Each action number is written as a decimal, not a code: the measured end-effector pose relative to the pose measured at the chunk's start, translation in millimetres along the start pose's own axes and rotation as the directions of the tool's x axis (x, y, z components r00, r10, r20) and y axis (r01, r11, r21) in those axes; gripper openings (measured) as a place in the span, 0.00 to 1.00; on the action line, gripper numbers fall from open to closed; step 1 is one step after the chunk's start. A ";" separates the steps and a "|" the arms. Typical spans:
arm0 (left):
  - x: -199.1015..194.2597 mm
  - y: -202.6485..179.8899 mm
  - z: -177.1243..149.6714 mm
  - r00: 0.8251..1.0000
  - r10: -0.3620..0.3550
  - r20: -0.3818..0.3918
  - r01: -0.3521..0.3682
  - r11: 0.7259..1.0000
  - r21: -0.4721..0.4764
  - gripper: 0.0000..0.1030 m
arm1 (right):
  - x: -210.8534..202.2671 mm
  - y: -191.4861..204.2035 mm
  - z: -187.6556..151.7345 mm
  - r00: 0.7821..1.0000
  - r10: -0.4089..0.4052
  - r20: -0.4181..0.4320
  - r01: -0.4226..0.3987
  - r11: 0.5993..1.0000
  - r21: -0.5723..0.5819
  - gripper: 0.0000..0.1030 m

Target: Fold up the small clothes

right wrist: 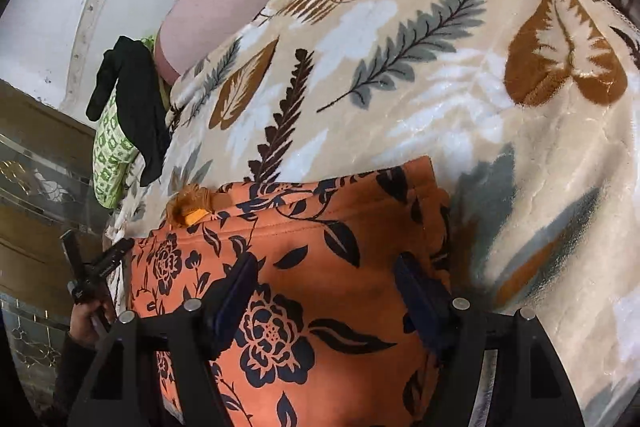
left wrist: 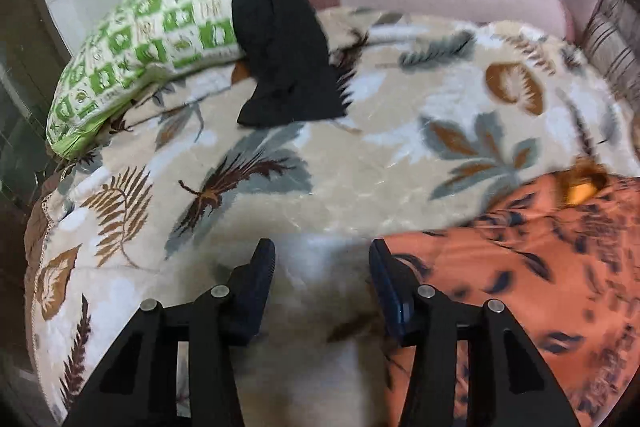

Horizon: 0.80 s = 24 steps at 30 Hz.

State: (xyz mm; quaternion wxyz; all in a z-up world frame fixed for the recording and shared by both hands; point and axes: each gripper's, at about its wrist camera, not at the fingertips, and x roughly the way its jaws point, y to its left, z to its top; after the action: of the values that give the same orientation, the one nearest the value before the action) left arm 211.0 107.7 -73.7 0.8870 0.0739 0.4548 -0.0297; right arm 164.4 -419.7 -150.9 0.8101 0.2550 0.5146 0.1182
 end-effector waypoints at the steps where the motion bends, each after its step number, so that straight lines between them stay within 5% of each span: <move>1: -14.8 -2.9 -6.1 0.999 -0.030 0.021 0.030 1.000 0.007 0.49 | -7.0 4.5 -3.3 1.000 0.003 0.018 -0.003 1.000 -0.009 0.72; 4: -45.7 -18.7 -23.9 0.993 -0.113 0.047 0.111 0.993 0.040 0.51 | -17.2 6.9 -9.4 0.997 0.068 0.035 -0.068 0.997 -0.025 0.72; 6: -59.4 -30.8 -40.3 0.988 -0.149 0.036 0.147 0.988 0.051 0.55 | -12.5 -7.2 -7.5 0.999 -0.022 0.034 0.023 1.000 -0.010 0.72; 9: -79.4 -41.0 -64.2 0.983 -0.177 0.036 0.177 0.984 0.011 0.57 | -27.7 -40.1 -6.0 0.993 -0.087 0.078 0.074 0.984 0.164 0.73; 11: -92.7 -46.0 -79.9 0.978 -0.200 0.052 0.201 0.979 -0.026 0.65 | -51.3 -33.1 -14.8 0.991 -0.022 0.131 0.003 0.989 0.146 0.73; 16: -113.1 -74.3 -110.7 0.964 -0.257 0.067 0.259 0.966 -0.020 0.65 | -98.4 4.0 -80.5 0.979 0.114 0.167 -0.128 0.989 0.073 0.73; 20: -111.3 -89.1 -115.6 0.959 -0.270 0.091 0.272 0.962 -0.005 0.68 | -86.1 21.1 -138.3 0.969 0.236 0.079 -0.241 0.969 0.059 0.74; 22: -98.4 -92.2 -117.5 0.972 -0.228 0.063 0.229 0.973 -0.006 0.73 | -71.5 6.7 -160.3 0.984 0.162 0.077 -0.169 0.980 0.102 0.74; 24: -74.6 -90.5 -120.4 0.989 -0.142 -0.051 0.141 0.990 -0.023 0.73 | -65.0 -21.8 -177.3 0.989 0.112 0.094 -0.133 0.957 0.259 0.73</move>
State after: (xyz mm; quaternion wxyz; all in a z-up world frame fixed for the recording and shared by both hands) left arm 60.0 36.3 -91.8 0.8712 0.0339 0.4822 -0.0862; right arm -24.4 -415.8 -172.7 0.7795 0.3965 0.4769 0.0885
